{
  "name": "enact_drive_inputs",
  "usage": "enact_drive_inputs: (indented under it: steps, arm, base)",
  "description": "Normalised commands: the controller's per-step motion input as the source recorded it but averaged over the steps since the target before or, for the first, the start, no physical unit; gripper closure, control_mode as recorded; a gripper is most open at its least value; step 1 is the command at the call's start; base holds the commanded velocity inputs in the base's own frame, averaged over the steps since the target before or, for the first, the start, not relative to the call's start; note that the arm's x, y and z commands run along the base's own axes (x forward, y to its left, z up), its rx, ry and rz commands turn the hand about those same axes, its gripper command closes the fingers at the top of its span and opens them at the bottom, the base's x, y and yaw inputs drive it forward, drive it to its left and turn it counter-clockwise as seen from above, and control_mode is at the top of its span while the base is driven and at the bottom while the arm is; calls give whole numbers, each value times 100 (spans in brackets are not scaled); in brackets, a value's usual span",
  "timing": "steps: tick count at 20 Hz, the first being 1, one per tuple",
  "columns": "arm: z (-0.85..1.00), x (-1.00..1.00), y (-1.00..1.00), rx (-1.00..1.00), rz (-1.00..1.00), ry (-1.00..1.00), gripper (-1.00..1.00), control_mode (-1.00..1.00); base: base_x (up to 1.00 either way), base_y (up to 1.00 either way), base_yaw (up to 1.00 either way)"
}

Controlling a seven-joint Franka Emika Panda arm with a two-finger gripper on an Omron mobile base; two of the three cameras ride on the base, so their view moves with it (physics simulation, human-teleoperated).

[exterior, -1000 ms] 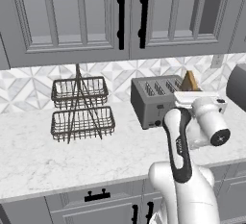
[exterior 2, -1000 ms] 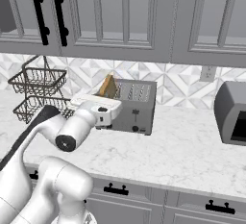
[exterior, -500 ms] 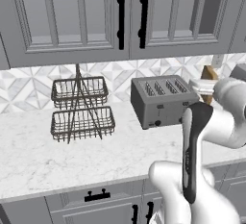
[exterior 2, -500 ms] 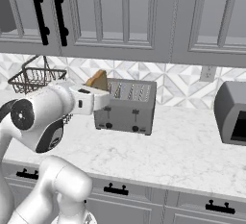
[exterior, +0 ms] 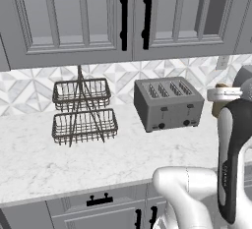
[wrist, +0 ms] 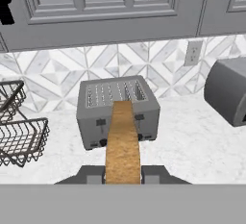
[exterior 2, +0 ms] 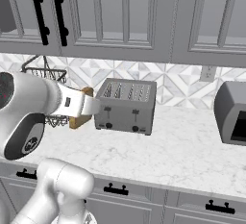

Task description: Start the toaster. Once the lever pops up, take the bread to the plate on the dining counter.

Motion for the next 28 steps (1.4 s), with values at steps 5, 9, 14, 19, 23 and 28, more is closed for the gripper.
enact_drive_inputs:
  steps: [5,9,14,19,23,28]
  arm:
    - [-53,-5,23,3,15,0,100,-100]
    - [-36,2,19,0,12,0,100,-100]
    - [-2,0,1,0,0,0,100,-100]
    - [0,0,0,0,0,0,100,-100]
    - [0,-8,0,0,0,0,100,-100]
    - [0,0,0,0,0,0,100,100]
  base:
    - [0,0,0]
    - [0,0,0]
    - [0,0,0]
    - [0,0,0]
    - [0,0,0]
    - [-31,-14,3]
